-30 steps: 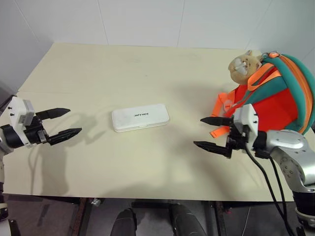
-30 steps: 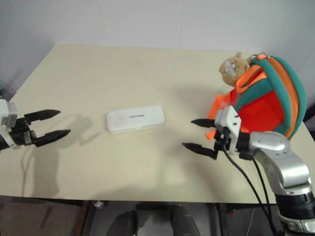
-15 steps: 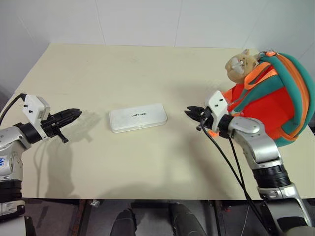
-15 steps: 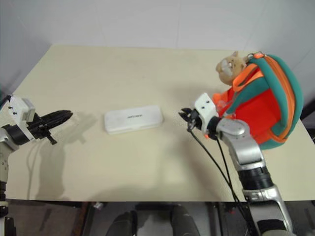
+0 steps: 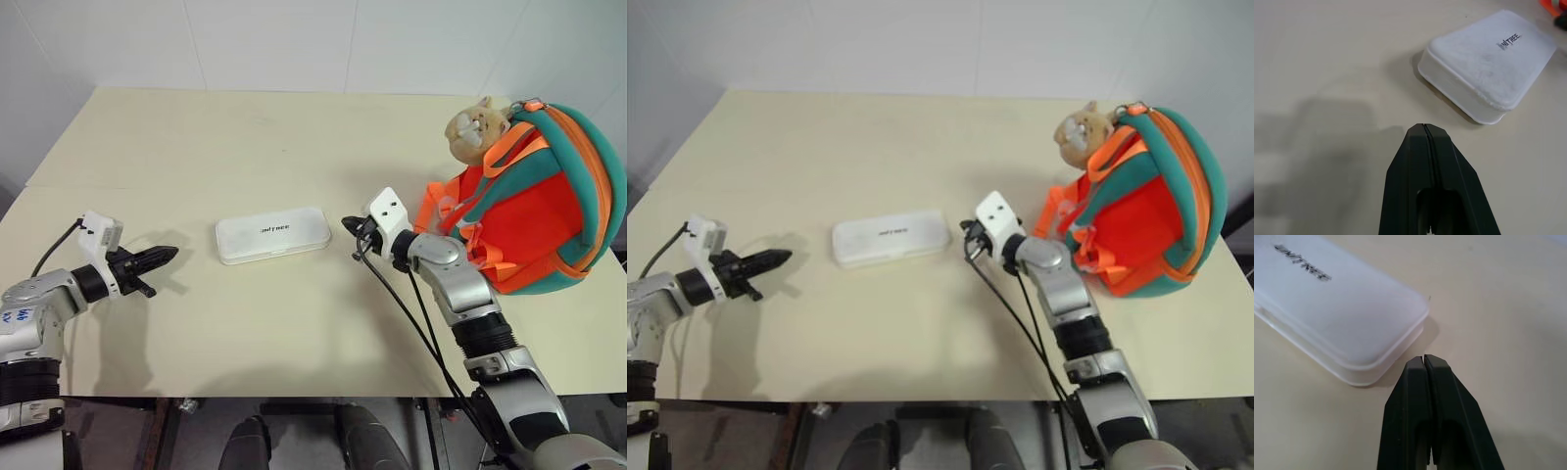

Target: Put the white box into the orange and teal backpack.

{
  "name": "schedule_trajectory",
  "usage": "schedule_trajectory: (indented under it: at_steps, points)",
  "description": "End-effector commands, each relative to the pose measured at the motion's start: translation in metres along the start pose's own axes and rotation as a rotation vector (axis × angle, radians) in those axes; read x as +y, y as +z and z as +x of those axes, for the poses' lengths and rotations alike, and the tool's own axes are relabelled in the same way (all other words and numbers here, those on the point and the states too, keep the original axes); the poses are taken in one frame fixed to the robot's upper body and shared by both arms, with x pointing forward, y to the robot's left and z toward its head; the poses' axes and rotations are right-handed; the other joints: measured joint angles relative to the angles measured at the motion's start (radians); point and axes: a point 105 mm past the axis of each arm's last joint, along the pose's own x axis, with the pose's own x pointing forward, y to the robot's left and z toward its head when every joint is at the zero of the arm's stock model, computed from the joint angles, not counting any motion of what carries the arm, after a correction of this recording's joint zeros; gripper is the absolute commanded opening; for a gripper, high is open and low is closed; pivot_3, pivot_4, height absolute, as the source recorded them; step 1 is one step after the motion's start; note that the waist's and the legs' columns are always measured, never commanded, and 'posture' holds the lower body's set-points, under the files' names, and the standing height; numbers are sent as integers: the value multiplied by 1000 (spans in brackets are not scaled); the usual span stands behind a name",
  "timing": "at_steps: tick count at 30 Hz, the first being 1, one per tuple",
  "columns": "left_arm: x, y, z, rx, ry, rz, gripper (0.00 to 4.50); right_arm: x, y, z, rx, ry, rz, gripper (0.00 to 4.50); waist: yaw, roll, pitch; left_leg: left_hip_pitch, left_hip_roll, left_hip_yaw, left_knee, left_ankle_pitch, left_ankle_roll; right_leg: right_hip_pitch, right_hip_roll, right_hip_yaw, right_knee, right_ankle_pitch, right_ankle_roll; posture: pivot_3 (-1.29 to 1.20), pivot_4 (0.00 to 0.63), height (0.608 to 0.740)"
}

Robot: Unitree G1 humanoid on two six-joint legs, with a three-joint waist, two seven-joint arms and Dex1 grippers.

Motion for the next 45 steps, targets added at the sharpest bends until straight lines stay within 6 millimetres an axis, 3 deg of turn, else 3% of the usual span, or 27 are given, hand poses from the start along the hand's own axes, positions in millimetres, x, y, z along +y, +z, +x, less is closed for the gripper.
schedule_trajectory:
  at_steps: [1, 10, 31, 45]
  points:
    - [-5, 8, 8, -24, -38, 9, 0, -4, 9, 9, -8, -30, -30, 58, 0, 0, 0, 0, 0, 0, 0, 0, 0, 0, 0, 0, 0, 0, 0, 0, 150, 740]
    - [-9, 8, 28, -38, -100, -27, 0, -7, 9, 23, 1, -56, -40, 58, -14, 0, 0, 0, 0, -1, -1, 0, -1, 0, 0, -1, 0, 0, 0, 0, 150, 740]
    - [-14, 1, 39, 8, -131, -17, 0, 31, 29, 16, -87, 162, -68, 58, -24, 0, 0, 0, 0, -3, -1, 1, -1, 0, 0, -2, 1, 0, 0, 0, 150, 740]
    - [-63, -2, 34, 122, -381, 30, 0, 63, 19, -14, -18, 379, -96, 58, -20, 0, 0, 0, 0, -2, -2, 0, -1, 0, 0, -1, -1, 0, 0, 0, 150, 740]
